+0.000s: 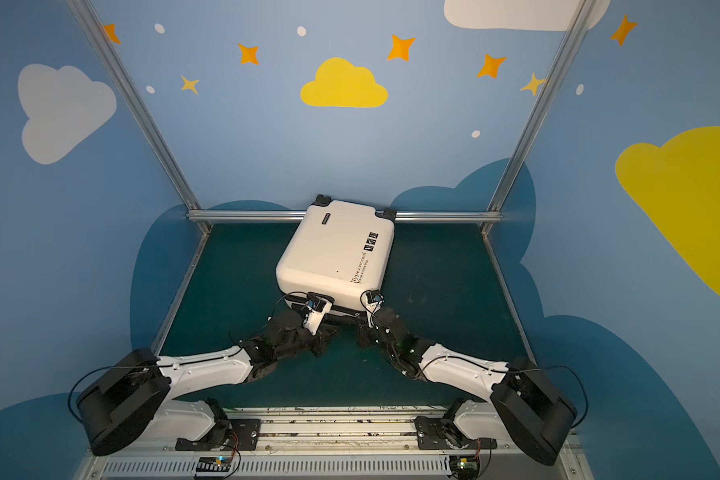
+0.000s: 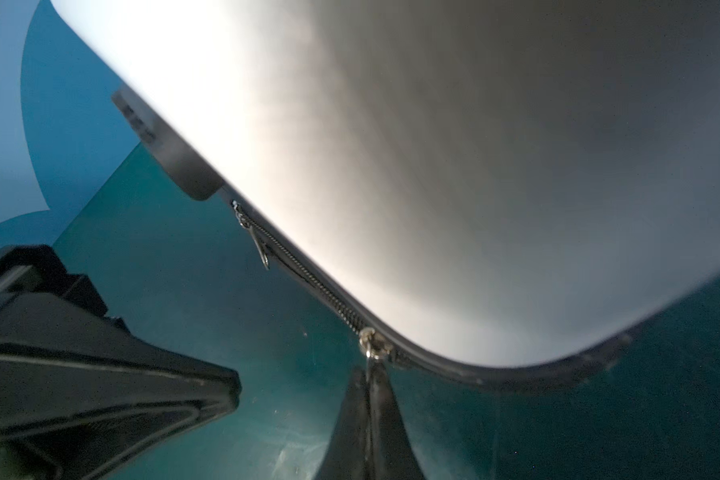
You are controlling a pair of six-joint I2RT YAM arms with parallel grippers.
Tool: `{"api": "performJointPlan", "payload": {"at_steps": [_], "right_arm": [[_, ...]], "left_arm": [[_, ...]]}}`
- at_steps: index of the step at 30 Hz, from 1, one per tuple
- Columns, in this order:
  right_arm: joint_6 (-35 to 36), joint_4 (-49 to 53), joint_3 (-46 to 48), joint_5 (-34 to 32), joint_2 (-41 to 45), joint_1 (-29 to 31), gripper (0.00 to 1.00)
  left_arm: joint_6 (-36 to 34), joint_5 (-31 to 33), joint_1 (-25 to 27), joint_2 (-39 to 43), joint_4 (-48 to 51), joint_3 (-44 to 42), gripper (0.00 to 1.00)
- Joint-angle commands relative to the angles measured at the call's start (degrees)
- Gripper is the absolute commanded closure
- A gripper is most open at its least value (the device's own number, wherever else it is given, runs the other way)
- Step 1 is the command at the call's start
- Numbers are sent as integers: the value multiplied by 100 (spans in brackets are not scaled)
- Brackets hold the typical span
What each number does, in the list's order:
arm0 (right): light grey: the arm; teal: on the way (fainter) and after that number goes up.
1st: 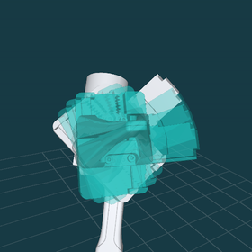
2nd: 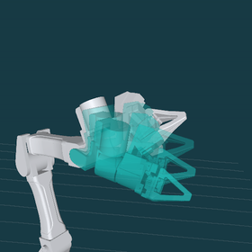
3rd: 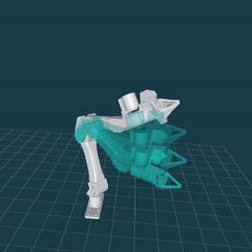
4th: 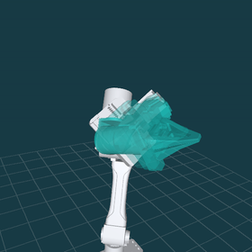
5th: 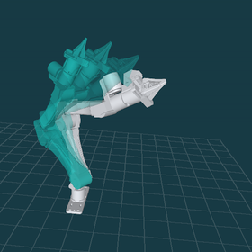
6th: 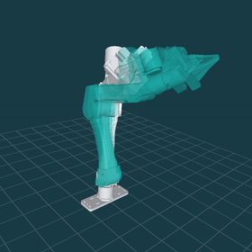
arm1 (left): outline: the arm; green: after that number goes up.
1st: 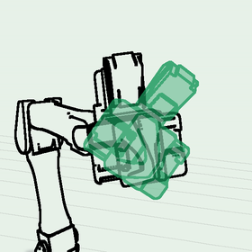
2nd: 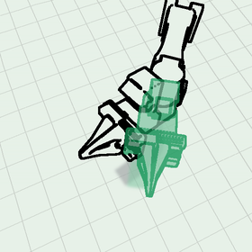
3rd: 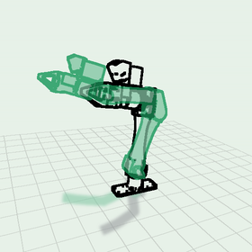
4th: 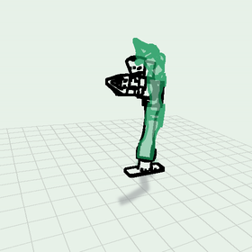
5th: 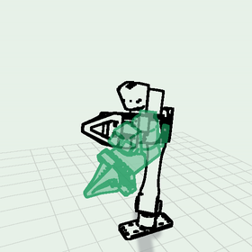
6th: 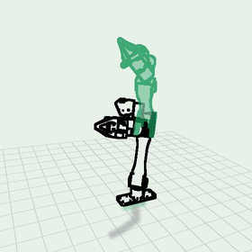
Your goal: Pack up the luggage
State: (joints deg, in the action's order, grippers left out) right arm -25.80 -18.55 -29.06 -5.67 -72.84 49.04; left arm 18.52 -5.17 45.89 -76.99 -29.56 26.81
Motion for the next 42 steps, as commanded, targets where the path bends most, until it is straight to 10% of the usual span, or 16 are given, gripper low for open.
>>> {"api": "performJointPlan", "payload": {"at_steps": [1, 9, 15, 25, 32, 42], "right_arm": [[-145, -272, -51, 268, -64, -56, 100], [-142, -260, 14, 268, -2, -96, 100], [-112, -175, 30, 284, 41, -109, 100], [203, -52, 32, 310, 112, -98, 100], [544, -424, 311, -147, 291, 64, 100], [750, -1152, 439, -839, 83, 482, 100]], "left_arm": [[91, 443, 21, 470, 50, -99, 94], [172, 1629, -360, 1999, 1392, 267, 27], [391, 1210, -1769, 2169, 2461, 1083, 2], [683, -751, -3753, 516, 2946, 2489, 0], [833, -2539, -3807, -335, 2001, 2507, 0], [1235, -3036, -3556, -492, 1041, 2084, 0]]}}
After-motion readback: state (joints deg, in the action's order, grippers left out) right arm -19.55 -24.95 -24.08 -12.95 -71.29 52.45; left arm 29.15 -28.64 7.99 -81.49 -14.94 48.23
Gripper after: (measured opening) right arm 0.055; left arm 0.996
